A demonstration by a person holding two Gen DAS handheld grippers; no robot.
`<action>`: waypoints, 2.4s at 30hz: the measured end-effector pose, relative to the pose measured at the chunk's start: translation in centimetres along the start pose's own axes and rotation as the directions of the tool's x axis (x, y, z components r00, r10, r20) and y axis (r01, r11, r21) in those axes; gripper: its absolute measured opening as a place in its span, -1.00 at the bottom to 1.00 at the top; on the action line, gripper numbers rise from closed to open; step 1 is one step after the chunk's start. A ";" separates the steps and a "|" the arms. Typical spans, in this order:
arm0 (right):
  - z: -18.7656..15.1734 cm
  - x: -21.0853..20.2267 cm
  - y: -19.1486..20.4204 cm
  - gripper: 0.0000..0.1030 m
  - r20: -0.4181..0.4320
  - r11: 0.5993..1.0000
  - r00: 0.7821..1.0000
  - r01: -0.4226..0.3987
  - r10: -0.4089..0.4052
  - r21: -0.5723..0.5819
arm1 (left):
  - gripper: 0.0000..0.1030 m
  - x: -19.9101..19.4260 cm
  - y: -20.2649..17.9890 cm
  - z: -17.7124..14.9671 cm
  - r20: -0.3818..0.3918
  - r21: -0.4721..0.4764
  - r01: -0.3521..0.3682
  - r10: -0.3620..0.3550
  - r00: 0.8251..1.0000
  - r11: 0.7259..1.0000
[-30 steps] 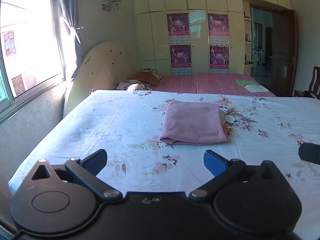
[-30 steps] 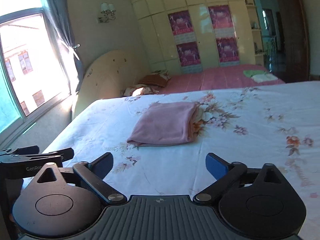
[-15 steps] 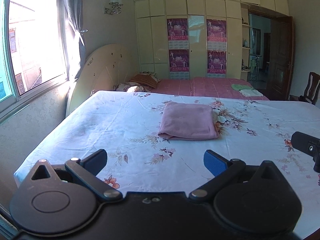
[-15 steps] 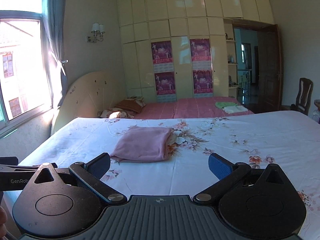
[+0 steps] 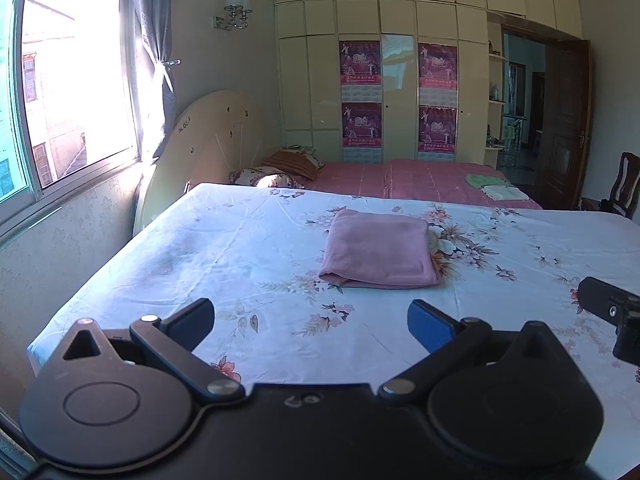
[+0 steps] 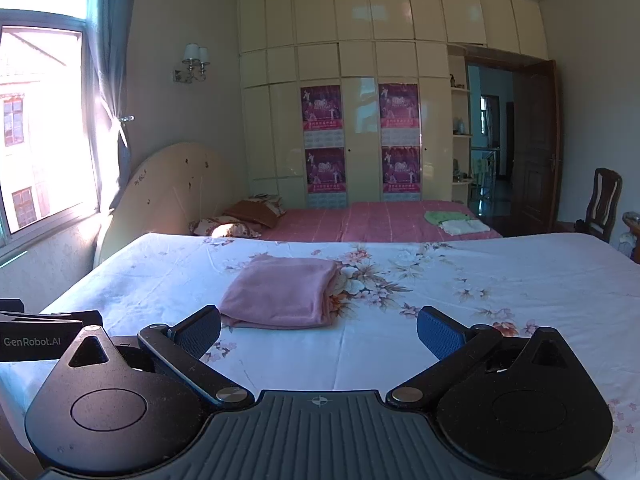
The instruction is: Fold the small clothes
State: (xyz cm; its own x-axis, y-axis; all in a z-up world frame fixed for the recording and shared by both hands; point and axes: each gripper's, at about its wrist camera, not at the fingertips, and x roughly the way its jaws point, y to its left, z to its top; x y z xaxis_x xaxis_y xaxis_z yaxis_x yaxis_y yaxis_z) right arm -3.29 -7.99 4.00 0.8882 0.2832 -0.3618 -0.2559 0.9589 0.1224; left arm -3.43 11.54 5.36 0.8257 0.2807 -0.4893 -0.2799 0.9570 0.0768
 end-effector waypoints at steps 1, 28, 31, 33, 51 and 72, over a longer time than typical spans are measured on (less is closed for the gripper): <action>0.0 0.1 0.0 1.00 -0.002 1.000 1.000 -0.001 0.001 -0.002 | 0.99 0.0 0.1 0.0 -0.001 0.001 -0.002 0.002 1.000 1.000; -0.3 0.3 -0.8 1.00 -0.013 1.000 1.000 -0.021 0.021 -0.013 | 0.99 -0.1 -0.4 0.0 0.004 0.004 -0.004 0.004 1.000 1.000; -0.4 0.3 -0.9 1.00 -0.015 1.000 1.000 -0.026 0.026 -0.015 | 0.99 -0.1 -0.4 0.0 0.006 0.004 -0.004 0.004 1.000 1.000; -0.4 0.3 -0.9 1.00 -0.016 0.999 0.999 -0.031 0.031 -0.018 | 0.99 -0.1 -0.4 0.0 0.005 0.004 -0.003 0.003 1.000 1.000; -0.5 0.7 -1.2 1.00 -0.026 0.999 0.999 -0.036 0.036 -0.014 | 0.99 0.0 -0.8 0.2 -0.001 0.004 0.001 -0.001 1.000 1.000; -0.6 3.3 -0.7 1.00 -0.072 0.999 0.996 -0.046 0.044 -0.023 | 0.99 2.4 -0.7 0.3 -0.024 0.002 0.032 -0.032 0.999 0.999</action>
State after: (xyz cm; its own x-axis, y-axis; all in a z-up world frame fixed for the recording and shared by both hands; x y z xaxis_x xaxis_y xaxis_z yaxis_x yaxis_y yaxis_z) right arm -0.42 -7.75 2.22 0.8462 0.3254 -0.4220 -0.3049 0.9451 0.1173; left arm -1.12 11.52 4.42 0.8220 0.2485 -0.5124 -0.2526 0.9655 0.0630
